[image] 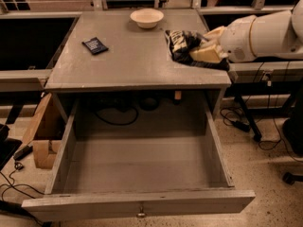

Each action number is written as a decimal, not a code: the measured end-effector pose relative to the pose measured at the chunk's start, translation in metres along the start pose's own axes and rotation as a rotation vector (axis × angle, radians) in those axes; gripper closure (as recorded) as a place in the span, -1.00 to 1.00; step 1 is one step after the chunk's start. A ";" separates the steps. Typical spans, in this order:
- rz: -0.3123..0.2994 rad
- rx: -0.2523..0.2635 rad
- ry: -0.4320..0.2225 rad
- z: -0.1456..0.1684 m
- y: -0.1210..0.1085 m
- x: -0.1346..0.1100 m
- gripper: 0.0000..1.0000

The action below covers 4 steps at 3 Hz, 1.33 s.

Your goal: Place blue chip bag into top drawer

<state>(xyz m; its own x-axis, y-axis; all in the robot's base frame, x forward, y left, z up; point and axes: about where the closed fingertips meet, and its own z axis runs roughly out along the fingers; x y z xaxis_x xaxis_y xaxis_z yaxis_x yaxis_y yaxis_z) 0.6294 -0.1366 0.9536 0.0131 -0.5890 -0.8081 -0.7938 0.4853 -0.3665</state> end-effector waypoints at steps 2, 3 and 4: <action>0.088 -0.258 -0.011 0.030 0.138 0.041 1.00; 0.145 -0.374 0.000 0.062 0.198 0.067 1.00; 0.142 -0.426 0.016 0.080 0.233 0.081 1.00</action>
Offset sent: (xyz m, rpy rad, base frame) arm -0.1413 0.0948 -0.1785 0.1035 0.3755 0.2560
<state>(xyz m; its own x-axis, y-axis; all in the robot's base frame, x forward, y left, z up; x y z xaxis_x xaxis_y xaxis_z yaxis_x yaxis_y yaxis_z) 0.4946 -0.0196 0.7656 -0.1208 -0.5470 -0.8284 -0.9666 0.2547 -0.0271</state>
